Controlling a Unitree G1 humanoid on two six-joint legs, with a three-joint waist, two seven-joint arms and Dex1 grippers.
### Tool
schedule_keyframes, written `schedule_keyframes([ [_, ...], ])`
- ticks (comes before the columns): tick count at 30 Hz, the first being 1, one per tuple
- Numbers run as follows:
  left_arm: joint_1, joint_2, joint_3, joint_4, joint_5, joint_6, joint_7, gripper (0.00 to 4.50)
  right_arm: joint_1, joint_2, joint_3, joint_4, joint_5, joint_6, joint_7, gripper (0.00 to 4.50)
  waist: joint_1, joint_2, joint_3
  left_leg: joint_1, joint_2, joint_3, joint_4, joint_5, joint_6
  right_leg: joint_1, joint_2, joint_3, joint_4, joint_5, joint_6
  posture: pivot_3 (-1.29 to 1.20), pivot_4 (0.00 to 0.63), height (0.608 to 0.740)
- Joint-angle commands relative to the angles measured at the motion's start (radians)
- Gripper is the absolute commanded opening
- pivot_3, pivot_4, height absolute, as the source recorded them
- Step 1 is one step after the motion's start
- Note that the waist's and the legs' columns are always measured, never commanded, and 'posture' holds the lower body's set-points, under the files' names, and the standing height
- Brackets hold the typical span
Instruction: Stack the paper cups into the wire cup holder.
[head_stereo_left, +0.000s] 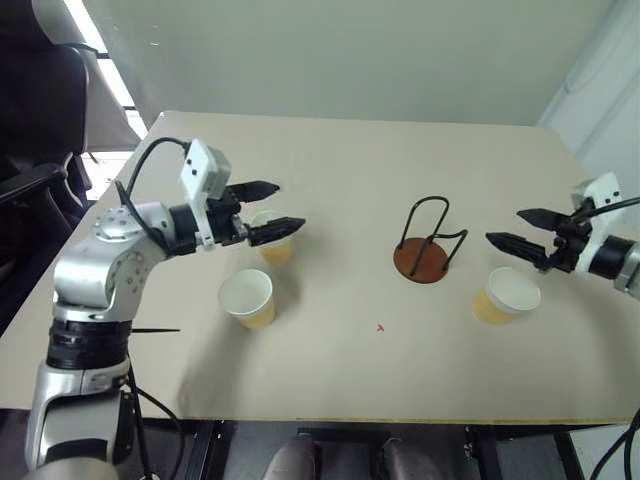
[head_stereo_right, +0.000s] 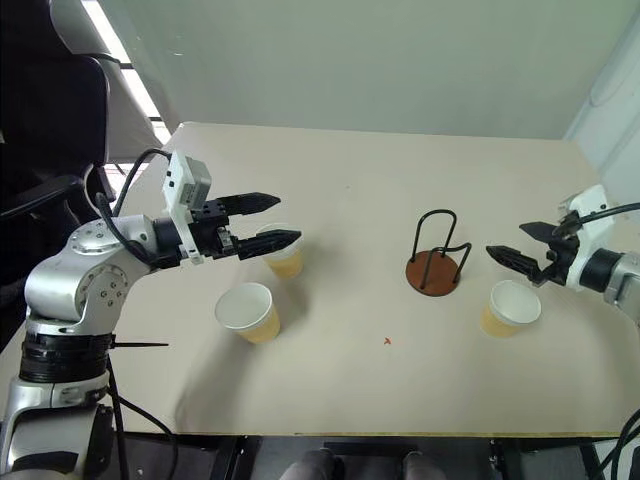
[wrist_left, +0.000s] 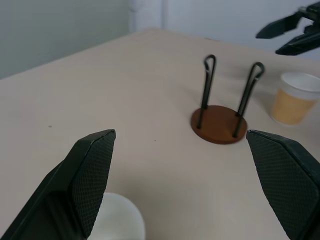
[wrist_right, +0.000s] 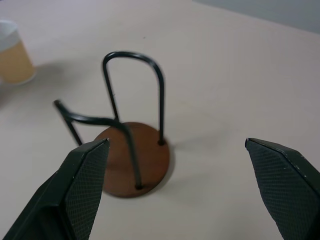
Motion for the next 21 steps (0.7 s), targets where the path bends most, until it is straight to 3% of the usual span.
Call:
schedule_keyframes([
  [1, -0.03, 0.026, -0.017, -0.005, 0.009, -0.018, -0.061, 4.5, -0.003, -0.025, -0.016, -0.047, 0.017, 0.001, 0.023, 4.45, 0.0, 0.0, 0.0, 0.0, 0.0, 0.0, 0.0, 0.0, 0.0, 0.0, 0.0, 0.0, 0.0, 0.0, 0.0, 0.0, 0.15, 0.74],
  [21, -0.057, 0.011, -0.038, 0.005, 0.033, -0.022, -0.116, 4.5, -0.061, -0.012, 0.115, -0.017, -0.026, -0.028, 0.089, 4.45, -0.002, 0.0, 0.0, 0.0, 0.0, 0.0, 0.0, 0.0, 0.001, 0.0, 0.0, 0.0, 0.0, 0.0, 0.0, 0.0, 0.15, 0.74],
])
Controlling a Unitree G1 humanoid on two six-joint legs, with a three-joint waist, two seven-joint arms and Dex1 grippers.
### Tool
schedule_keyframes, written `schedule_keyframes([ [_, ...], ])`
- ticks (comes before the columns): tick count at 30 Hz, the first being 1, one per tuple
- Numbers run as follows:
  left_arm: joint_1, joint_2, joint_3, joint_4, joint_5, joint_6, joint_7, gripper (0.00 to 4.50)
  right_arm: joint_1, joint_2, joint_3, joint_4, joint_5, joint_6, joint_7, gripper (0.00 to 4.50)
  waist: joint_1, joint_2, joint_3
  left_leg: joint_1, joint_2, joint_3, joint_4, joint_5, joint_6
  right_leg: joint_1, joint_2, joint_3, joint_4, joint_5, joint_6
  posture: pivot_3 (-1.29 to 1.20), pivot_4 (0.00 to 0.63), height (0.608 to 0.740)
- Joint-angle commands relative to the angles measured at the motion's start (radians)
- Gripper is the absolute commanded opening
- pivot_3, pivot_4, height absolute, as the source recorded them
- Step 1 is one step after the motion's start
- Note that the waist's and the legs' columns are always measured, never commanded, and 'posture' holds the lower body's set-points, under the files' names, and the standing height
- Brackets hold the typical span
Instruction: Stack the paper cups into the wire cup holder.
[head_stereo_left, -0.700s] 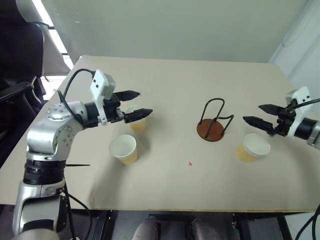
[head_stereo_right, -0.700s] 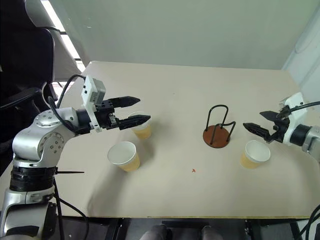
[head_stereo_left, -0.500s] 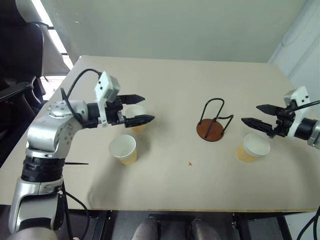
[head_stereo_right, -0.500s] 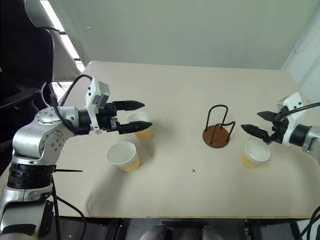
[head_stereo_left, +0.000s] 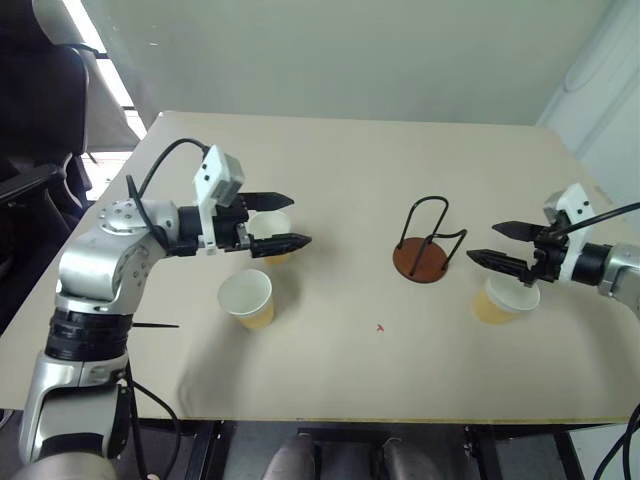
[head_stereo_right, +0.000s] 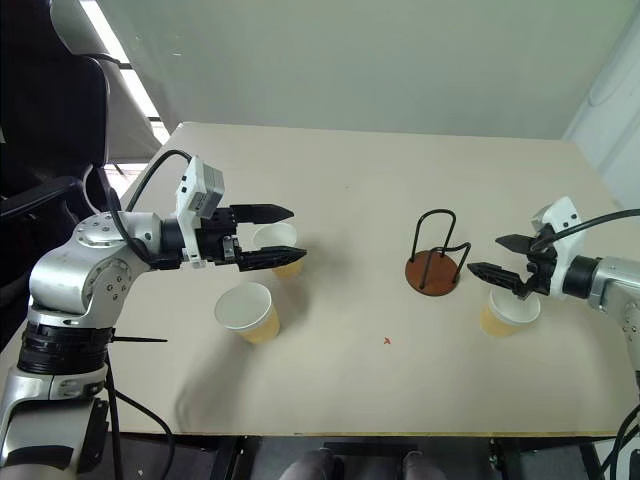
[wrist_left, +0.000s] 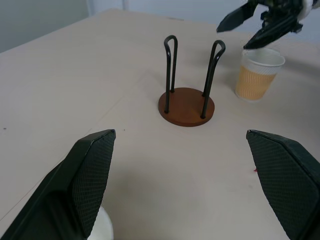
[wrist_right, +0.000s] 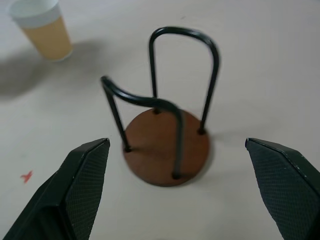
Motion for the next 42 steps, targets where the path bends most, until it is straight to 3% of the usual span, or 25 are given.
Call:
schedule_keyframes([
  [1, -0.03, 0.002, 0.009, -0.009, 0.003, -0.021, -0.006, 4.5, -0.047, -0.013, 0.02, 0.004, -0.018, -0.03, 0.029, 4.45, 0.0, 0.0, 0.0, 0.0, 0.0, 0.0, 0.0, 0.0, 0.0, 0.0, 0.0, 0.0, 0.0, 0.0, 0.0, 0.0, 0.15, 0.74],
  [30, -0.046, -0.005, 0.004, 0.007, 0.029, -0.033, -0.007, 4.5, -0.223, 0.082, 0.19, 0.231, -0.188, -0.174, 0.108, 4.45, -0.001, 0.0, 0.0, -0.001, 0.0, 0.0, 0.0, 0.0, 0.0, 0.0, 0.0, 0.0, 0.001, 0.0, 0.0, 0.0, 0.15, 0.74],
  [33, -0.047, -0.003, 0.004, 0.01, 0.032, -0.034, -0.008, 4.5, -0.221, 0.082, 0.188, 0.233, -0.197, -0.177, 0.11, 3.9, -0.001, 0.0, 0.0, -0.001, 0.0, 0.0, 0.0, 0.0, 0.0, 0.0, 0.0, 0.0, 0.001, 0.0, 0.0, 0.0, 0.15, 0.74],
  [42, -0.061, -0.006, 0.0, 0.026, 0.04, -0.043, -0.012, 4.5, -0.227, 0.078, 0.176, 0.231, -0.203, -0.175, 0.113, 0.6, -0.001, 0.0, 0.0, -0.001, 0.0, 0.0, 0.0, 0.0, 0.0, 0.0, 0.0, 0.0, 0.001, 0.0, 0.0, 0.0, 0.15, 0.74],
])
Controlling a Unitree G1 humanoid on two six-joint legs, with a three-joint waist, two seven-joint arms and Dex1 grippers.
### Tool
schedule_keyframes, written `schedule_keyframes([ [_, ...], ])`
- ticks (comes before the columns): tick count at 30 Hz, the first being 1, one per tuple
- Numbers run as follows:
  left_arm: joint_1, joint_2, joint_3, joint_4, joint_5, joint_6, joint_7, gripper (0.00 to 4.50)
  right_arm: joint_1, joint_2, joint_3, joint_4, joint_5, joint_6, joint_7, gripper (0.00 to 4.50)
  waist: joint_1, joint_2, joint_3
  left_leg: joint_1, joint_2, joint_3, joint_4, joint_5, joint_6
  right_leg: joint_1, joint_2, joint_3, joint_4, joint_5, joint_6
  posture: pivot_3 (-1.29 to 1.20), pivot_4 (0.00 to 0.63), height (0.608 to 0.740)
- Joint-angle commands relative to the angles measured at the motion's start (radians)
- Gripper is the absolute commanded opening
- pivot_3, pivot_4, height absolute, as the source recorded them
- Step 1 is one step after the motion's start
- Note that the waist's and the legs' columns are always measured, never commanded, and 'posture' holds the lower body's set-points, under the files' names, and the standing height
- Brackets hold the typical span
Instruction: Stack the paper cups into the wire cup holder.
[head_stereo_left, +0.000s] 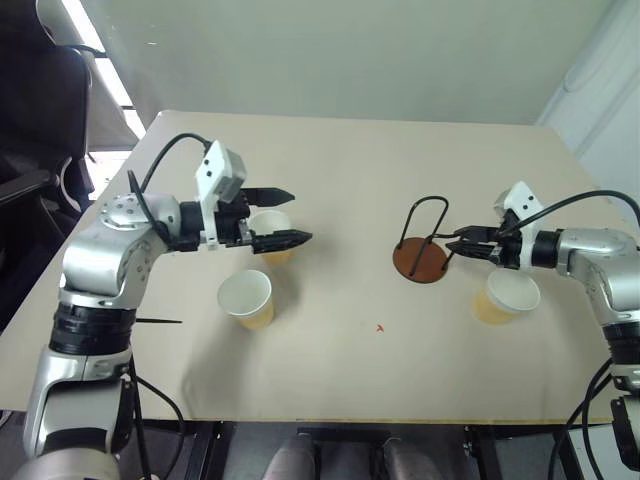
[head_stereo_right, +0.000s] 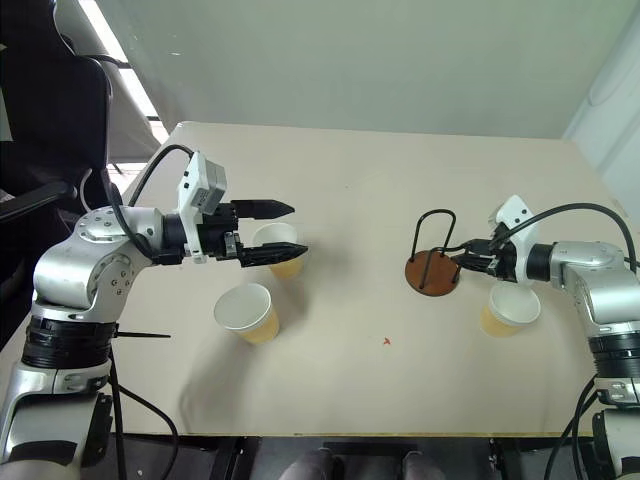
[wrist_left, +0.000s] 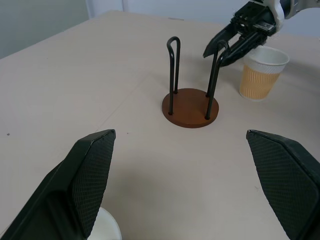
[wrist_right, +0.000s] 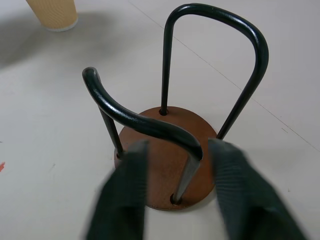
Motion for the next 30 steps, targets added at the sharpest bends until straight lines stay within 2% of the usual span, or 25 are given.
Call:
schedule_keyframes([
  [1, -0.028, 0.003, 0.007, -0.002, 0.006, -0.023, -0.006, 4.5, -0.024, -0.012, -0.031, -0.008, 0.003, -0.01, 0.011, 0.23, 0.0, 0.0, 0.0, 0.0, 0.0, 0.0, 0.0, 0.0, 0.0, 0.0, 0.0, 0.0, 0.0, 0.0, 0.0, 0.0, 0.15, 0.74],
  [2, -0.029, 0.002, 0.007, 0.0, 0.007, -0.024, -0.007, 4.5, -0.023, -0.013, -0.033, -0.009, 0.005, -0.008, 0.012, 0.05, 0.0, 0.0, 0.0, 0.0, 0.0, 0.0, 0.0, 0.0, 0.0, 0.0, 0.0, 0.0, 0.0, 0.0, 0.0, 0.0, 0.15, 0.74],
  [8, -0.035, 0.0, 0.001, 0.007, 0.009, -0.024, -0.012, 4.5, -0.005, -0.026, -0.042, -0.052, 0.025, 0.018, 0.028, 0.05, 0.0, 0.0, 0.0, 0.0, 0.0, 0.0, 0.0, 0.0, 0.0, 0.0, 0.0, 0.0, 0.0, 0.0, 0.0, 0.0, 0.15, 0.74],
  [18, -0.054, 0.05, -0.037, -0.08, -0.042, 0.046, -0.122, 4.5, 0.031, -0.051, -0.062, -0.324, 0.127, 0.155, 0.05, 0.05, -0.005, 0.0, 0.0, -0.001, 0.0, 0.0, -0.001, 0.0, 0.0, 0.0, 0.0, 0.0, 0.0, 0.0, 0.0, 0.0, 0.15, 0.74],
  [25, -0.027, 0.123, -0.059, -0.17, -0.073, 0.086, -0.204, 4.5, 0.074, -0.062, -0.068, -0.51, 0.213, 0.239, 0.04, 0.05, -0.005, 0.0, 0.0, -0.001, 0.0, 0.0, -0.001, 0.0, 0.0, 0.0, 0.0, 0.0, -0.003, 0.0, 0.0, 0.0, 0.15, 0.74],
  [30, -0.005, 0.116, -0.057, -0.233, -0.12, 0.133, -0.194, 4.5, 0.101, -0.046, -0.055, -0.584, 0.244, 0.269, 0.013, 0.05, -0.005, 0.0, 0.0, -0.001, 0.0, 0.0, 0.0, 0.0, 0.0, 0.0, 0.0, 0.0, -0.004, 0.0, 0.0, 0.0, 0.15, 0.74],
])
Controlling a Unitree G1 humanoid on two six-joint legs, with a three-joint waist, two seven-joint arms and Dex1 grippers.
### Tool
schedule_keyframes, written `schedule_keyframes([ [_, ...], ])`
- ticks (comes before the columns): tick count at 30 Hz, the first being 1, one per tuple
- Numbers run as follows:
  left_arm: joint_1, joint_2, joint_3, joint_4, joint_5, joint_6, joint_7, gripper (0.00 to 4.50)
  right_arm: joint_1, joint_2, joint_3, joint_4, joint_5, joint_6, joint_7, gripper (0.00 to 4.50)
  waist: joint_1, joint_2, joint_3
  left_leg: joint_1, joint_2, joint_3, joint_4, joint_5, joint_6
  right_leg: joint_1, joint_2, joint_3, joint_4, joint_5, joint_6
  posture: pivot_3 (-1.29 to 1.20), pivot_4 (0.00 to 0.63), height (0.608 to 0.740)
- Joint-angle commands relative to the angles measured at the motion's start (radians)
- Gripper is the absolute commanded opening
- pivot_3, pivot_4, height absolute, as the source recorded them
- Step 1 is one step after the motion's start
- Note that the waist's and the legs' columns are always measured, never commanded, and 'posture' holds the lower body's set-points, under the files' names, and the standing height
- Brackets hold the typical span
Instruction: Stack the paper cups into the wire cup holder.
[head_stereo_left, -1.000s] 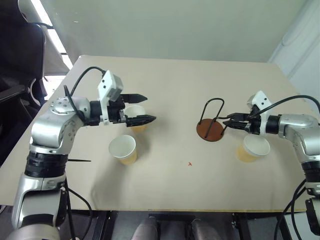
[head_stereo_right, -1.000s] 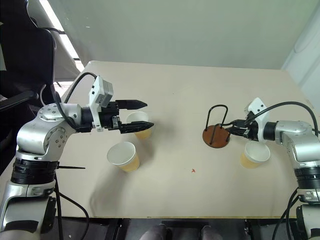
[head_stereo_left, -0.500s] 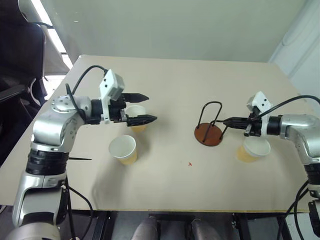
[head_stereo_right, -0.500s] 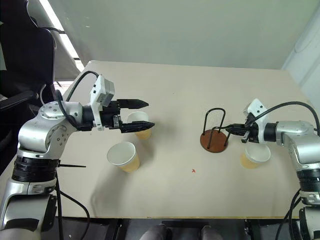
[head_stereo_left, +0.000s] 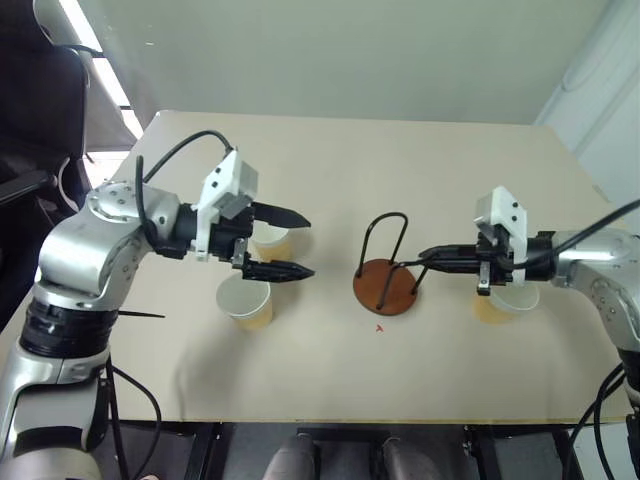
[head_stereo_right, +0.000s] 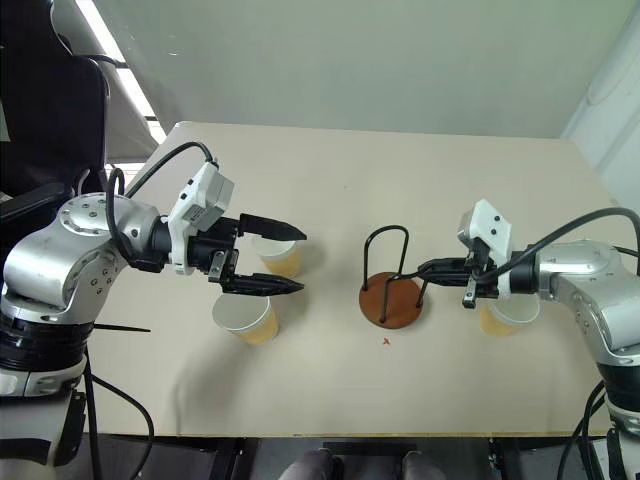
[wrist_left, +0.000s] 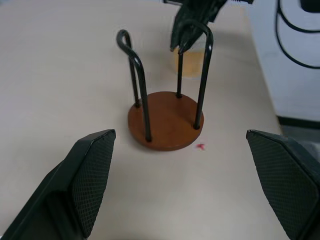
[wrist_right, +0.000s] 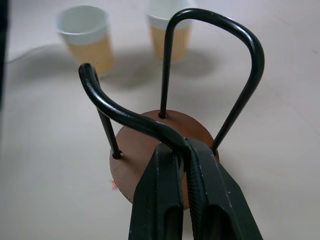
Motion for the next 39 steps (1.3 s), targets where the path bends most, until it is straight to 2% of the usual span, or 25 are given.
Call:
schedule_keyframes([
  [1, 0.018, -0.004, 0.013, -0.078, -0.051, 0.038, 0.009, 4.5, 0.01, 0.003, -0.025, -0.072, 0.041, 0.019, -0.025, 0.05, 0.0, 0.0, 0.0, 0.0, 0.0, 0.0, 0.0, 0.0, 0.0, 0.0, 0.0, 0.0, 0.0, 0.0, 0.0, 0.0, 0.15, 0.74],
  [7, 0.054, -0.004, 0.01, -0.149, -0.088, 0.078, 0.036, 4.5, 0.045, -0.002, 0.016, -0.09, 0.012, -0.015, -0.033, 0.05, -0.001, 0.0, 0.0, 0.0, 0.0, 0.0, 0.0, 0.0, 0.0, 0.0, 0.0, 0.0, 0.0, 0.0, 0.0, 0.0, 0.15, 0.74],
  [26, 0.047, 0.016, 0.004, -0.146, -0.077, 0.072, 0.057, 4.5, 0.085, -0.055, 0.153, -0.062, -0.144, -0.177, 0.03, 0.05, -0.002, 0.0, 0.0, 0.001, 0.0, 0.0, 0.001, 0.0, 0.0, 0.0, 0.0, 0.0, 0.002, 0.0, 0.0, 0.0, 0.15, 0.74],
  [30, 0.047, 0.013, -0.001, -0.142, -0.072, 0.065, 0.059, 4.5, 0.092, -0.06, 0.15, -0.063, -0.154, -0.181, 0.029, 1.05, -0.002, 0.0, 0.0, 0.001, 0.0, 0.0, 0.001, 0.0, 0.0, 0.0, 0.0, 0.0, 0.002, 0.0, 0.0, 0.0, 0.15, 0.74],
  [36, 0.042, 0.001, -0.014, -0.128, -0.051, 0.051, 0.079, 4.5, 0.11, -0.07, 0.114, -0.067, -0.168, -0.21, 0.024, 3.18, -0.002, 0.0, 0.0, 0.001, 0.0, 0.0, 0.001, 0.0, 0.0, 0.0, 0.0, 0.0, 0.002, 0.0, 0.0, 0.0, 0.15, 0.74],
  [39, 0.042, -0.002, -0.012, -0.133, -0.054, 0.054, 0.082, 4.5, 0.135, -0.091, 0.072, -0.088, -0.149, -0.201, 0.025, 3.18, -0.002, 0.0, 0.0, 0.001, 0.0, 0.0, 0.001, 0.0, 0.0, 0.0, 0.0, 0.0, 0.001, 0.0, 0.0, 0.0, 0.15, 0.74],
])
